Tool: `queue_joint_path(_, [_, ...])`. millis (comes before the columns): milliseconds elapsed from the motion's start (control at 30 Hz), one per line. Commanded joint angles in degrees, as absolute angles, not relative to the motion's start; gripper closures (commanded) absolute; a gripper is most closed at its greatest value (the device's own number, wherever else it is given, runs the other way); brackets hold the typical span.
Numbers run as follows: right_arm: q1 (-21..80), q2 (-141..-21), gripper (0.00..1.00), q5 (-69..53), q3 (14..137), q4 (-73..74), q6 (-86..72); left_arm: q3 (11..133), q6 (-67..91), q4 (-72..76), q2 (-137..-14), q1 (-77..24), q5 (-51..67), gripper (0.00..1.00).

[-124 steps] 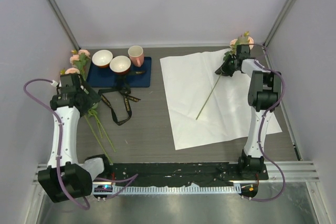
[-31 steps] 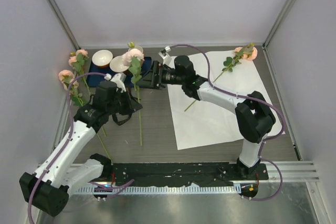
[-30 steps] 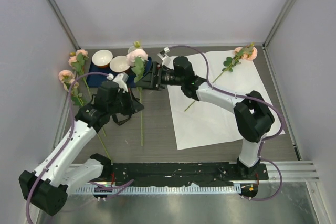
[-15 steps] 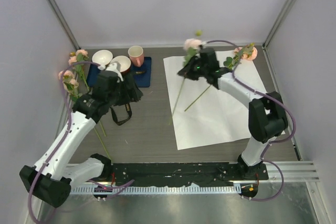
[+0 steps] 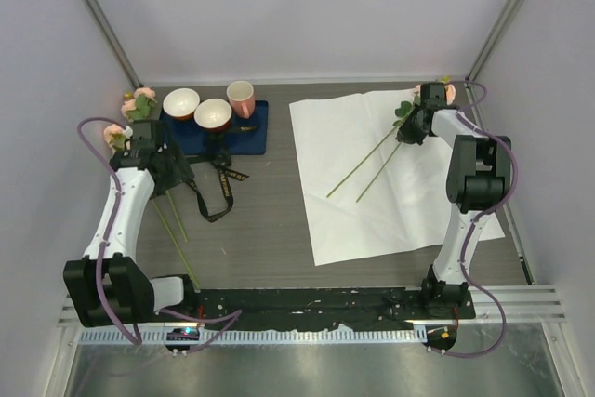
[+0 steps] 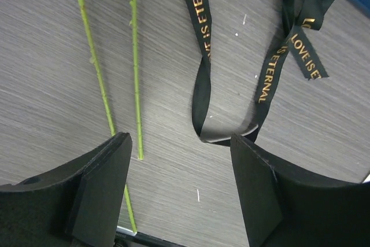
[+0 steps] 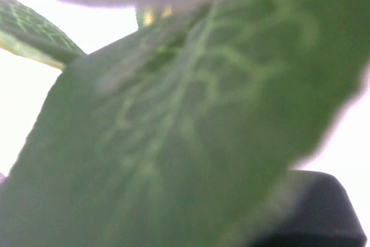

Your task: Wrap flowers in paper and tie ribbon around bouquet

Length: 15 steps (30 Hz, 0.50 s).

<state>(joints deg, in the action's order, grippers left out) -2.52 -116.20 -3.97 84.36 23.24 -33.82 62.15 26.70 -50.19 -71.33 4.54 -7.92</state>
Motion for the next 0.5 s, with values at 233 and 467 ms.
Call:
queue_joint_path(233, [-3.3, -120.6, 0.78, -6.2, 91.1, 26.5, -27.8, 63.0, 23.8, -49.0, -82.8, 6.2, -16.2, 0.22])
queue_joint_path(467, [-2.2, -118.7, 0.44, -3.4, 91.5, 27.2, -26.1, 66.7, 26.1, -44.7, -93.2, 6.2, -18.5, 0.28])
